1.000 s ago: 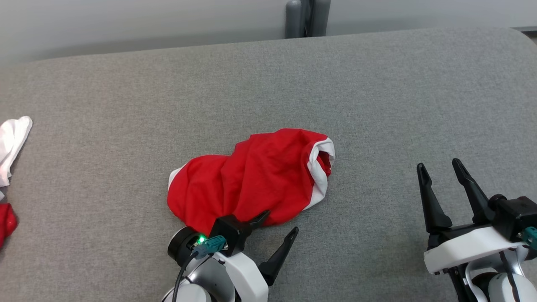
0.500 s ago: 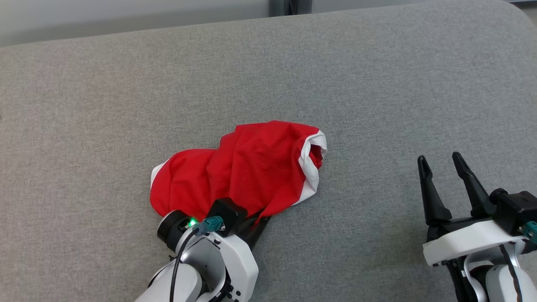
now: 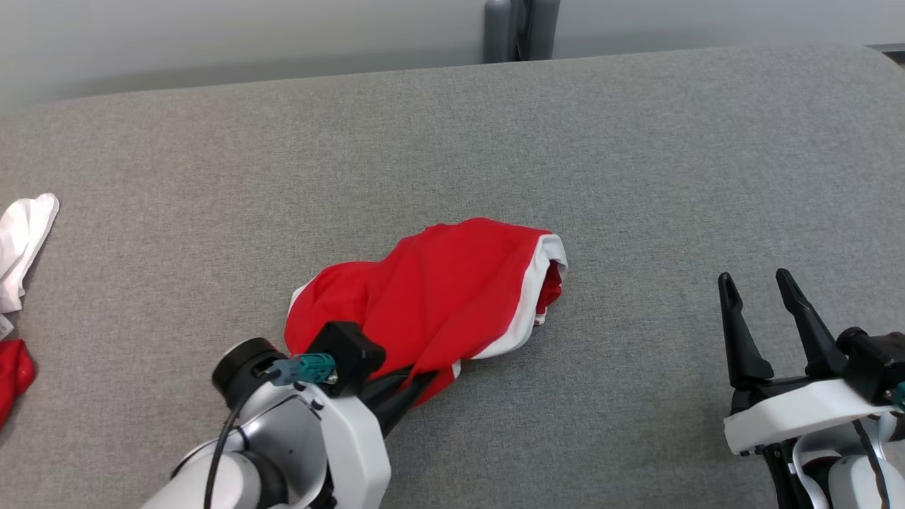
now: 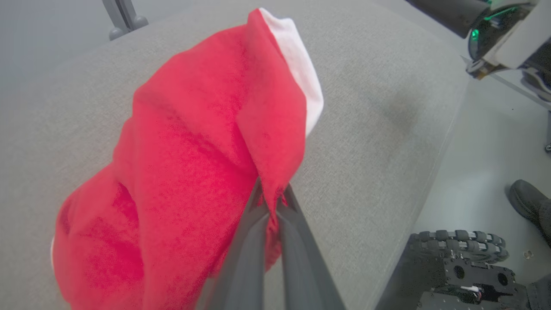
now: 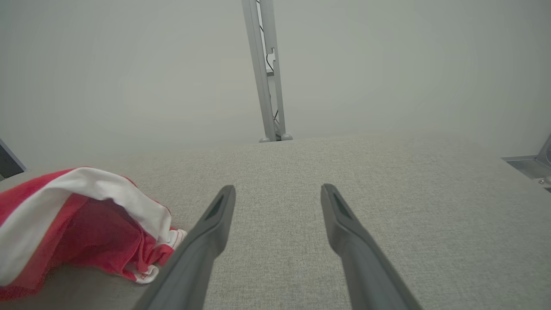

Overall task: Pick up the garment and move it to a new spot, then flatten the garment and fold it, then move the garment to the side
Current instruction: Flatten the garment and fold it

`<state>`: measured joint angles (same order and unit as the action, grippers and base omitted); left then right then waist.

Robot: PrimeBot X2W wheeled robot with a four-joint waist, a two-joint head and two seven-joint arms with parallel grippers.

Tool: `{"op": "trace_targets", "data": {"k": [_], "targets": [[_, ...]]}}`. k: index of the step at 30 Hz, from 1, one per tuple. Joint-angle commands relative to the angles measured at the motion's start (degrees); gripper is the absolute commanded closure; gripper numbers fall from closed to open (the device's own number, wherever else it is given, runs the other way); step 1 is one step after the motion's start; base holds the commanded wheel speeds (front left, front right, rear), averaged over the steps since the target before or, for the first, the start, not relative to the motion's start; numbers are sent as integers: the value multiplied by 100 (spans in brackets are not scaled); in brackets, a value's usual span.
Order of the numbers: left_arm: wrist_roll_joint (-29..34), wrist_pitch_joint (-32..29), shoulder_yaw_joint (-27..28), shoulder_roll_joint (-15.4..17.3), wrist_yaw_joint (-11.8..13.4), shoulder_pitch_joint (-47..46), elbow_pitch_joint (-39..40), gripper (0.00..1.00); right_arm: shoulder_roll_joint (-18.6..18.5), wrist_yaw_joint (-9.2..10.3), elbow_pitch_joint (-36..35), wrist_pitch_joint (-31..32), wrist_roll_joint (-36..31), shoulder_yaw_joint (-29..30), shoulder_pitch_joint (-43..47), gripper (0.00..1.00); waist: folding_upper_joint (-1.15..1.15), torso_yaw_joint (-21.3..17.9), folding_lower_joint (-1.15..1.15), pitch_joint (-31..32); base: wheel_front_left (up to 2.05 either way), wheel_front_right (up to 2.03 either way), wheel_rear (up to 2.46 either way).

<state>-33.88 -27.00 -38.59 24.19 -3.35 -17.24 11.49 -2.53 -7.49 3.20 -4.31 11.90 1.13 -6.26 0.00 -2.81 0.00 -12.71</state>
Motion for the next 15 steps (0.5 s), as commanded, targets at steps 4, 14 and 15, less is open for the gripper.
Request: {"op": "trace_targets", "data": {"k": [4,14,15], "targets": [[-368,-660,216,543,114,185,773,100,-28,-1,-93,26,-61,50,92,0,0,72,0,69,0,0,0],[-1455,-1396,841,1189,324,426,1564,100,-29,-1,-246,146,-86,85,157,0,0,68,0,40,0,0,0],[-1556,-1428,884,1175,307,375,1536,100,-28,-1,-263,165,-91,92,148,0,0,73,0,24,0,0,0]]}}
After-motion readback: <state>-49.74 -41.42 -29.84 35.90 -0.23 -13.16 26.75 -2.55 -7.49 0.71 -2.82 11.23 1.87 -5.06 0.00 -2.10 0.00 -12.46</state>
